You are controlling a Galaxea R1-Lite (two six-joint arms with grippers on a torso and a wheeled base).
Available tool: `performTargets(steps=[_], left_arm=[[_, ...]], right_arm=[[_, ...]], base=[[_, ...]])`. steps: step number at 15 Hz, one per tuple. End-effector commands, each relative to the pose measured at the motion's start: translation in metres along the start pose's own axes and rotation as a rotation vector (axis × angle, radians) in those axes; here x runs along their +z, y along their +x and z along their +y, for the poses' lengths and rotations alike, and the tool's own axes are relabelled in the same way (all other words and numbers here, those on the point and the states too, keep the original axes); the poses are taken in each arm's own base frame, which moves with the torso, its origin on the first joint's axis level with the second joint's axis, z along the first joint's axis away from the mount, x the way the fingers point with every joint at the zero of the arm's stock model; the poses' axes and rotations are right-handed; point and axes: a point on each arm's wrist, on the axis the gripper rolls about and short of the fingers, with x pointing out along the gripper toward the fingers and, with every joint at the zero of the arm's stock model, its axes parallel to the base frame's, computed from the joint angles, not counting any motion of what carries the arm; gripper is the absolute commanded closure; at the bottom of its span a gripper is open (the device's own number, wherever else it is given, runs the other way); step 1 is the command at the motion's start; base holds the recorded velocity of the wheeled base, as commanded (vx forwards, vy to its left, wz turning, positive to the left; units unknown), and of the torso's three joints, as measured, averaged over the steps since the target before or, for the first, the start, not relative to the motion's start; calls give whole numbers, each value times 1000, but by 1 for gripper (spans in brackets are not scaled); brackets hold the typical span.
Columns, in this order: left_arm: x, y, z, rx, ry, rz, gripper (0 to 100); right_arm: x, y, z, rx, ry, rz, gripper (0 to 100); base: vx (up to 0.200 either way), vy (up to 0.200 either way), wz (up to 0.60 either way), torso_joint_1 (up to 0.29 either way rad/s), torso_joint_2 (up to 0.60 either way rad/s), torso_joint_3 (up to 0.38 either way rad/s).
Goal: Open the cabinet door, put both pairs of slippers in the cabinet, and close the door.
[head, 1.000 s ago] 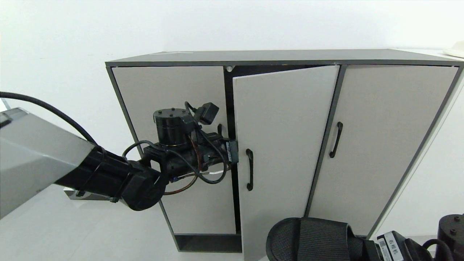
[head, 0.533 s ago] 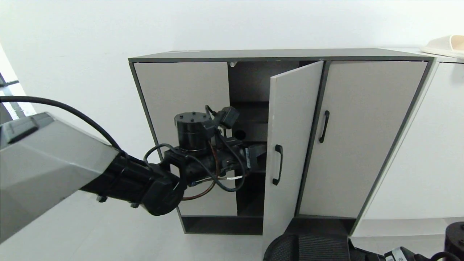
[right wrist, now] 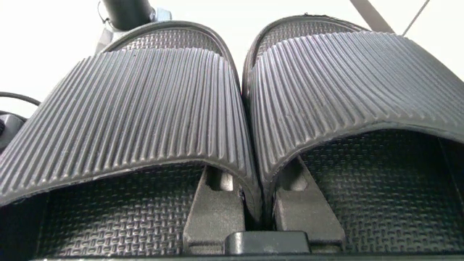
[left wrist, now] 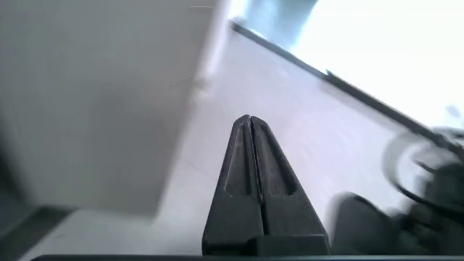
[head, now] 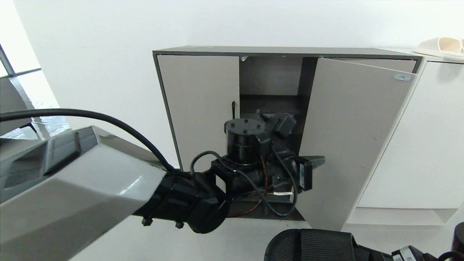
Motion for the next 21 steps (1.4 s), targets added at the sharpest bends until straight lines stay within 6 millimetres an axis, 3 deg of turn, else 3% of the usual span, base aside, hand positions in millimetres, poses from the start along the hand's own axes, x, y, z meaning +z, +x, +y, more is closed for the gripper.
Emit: performTargets(steps=[1,2,4,5,7,9,10,11,12,13,16,17,19,21], left_arm=[[29,-42,19,138,15,-63,100],[45,-91,23,333,35,-66,100],[53,-194,22,937,157,32,100],[47,-232,6,1024,161,11,100],[30,-310,-53,1090,200,-132,100],[8,-365,-114,1197,295,-301,100],[-8,-384,-135,1344,307,-319,100],[-44,-402,-159,1456,317,-280,100],[-86,-411,-173,1501,325,-188,100],[-112,-412,-175,1563,289,-126,100],[-126,-406,-158,1530,238,-160,100],[-142,-400,-142,1431,247,-128,100],[-146,-391,-136,1164,284,-185,100],[-148,-391,-136,1138,283,-167,100]], right_arm=[[0,1,-3,-9,3,1,100],[3,1,-12,-80,8,-3,100],[7,3,-24,-307,82,12,100],[12,1,-28,-465,108,2,100],[19,1,-36,-750,180,-19,100],[19,0,-36,-919,208,-17,100],[23,1,-40,-979,222,-40,100],[33,4,-46,-1038,233,-90,100],[33,3,-47,-1079,246,-98,100],[32,2,-46,-1087,249,-92,100],[29,2,-44,-1081,250,-78,100],[27,0,-42,-1078,251,-75,100],[27,-4,-37,-1067,246,-99,100],[28,-1,-33,-1042,239,-117,100]], base=[[0,0,0,0,0,0],[0,0,0,0,0,0],[0,0,0,0,0,0],[0,0,0,0,0,0],[0,0,0,0,0,0],[0,0,0,0,0,0],[0,0,0,0,0,0],[0,0,0,0,0,0],[0,0,0,0,0,0],[0,0,0,0,0,0],[0,0,0,0,0,0],[0,0,0,0,0,0],[0,0,0,0,0,0],[0,0,0,0,0,0]])
